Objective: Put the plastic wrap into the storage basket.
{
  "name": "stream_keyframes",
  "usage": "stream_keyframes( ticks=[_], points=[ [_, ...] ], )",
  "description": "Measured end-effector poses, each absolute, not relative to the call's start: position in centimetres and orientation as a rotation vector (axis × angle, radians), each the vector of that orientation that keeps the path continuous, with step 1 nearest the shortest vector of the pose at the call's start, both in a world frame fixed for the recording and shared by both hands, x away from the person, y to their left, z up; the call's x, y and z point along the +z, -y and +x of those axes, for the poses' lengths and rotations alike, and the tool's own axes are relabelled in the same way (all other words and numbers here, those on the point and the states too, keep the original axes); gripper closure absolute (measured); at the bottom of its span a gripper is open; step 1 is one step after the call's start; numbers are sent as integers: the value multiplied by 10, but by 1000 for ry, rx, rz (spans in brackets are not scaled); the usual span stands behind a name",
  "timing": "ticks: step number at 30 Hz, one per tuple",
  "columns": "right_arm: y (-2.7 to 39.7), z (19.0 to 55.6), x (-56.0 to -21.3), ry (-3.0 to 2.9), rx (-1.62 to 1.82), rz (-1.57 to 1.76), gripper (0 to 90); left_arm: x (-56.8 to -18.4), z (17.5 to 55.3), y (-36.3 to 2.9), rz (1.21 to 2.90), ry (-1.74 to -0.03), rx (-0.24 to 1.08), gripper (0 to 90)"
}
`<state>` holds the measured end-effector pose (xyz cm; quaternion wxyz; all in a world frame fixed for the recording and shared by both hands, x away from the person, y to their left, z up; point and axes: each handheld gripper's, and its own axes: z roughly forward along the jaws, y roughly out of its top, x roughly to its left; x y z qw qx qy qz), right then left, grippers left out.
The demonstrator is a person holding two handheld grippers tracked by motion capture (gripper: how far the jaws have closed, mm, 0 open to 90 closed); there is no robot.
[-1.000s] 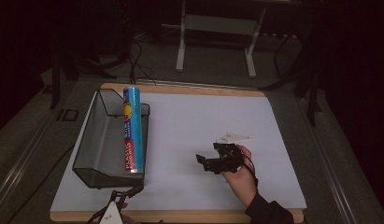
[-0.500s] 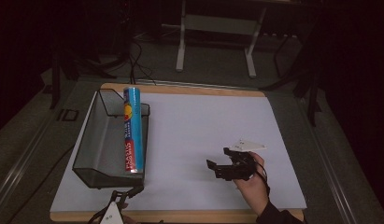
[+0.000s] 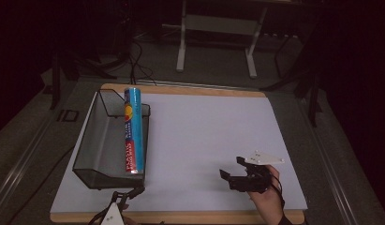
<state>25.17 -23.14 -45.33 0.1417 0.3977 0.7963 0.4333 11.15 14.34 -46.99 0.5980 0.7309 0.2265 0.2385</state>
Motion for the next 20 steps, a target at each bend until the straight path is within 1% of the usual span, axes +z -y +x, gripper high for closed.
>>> stream_keyframes(
  ticks=[8,20],
  points=[
    [242,252,-461,-2277,1247,1133,163,-469,110,-143,1694,-517,555,29],
    [236,256,-469,-2306,1238,1097,162,-469,111,-144,1698,-517,549,29]
  ],
)
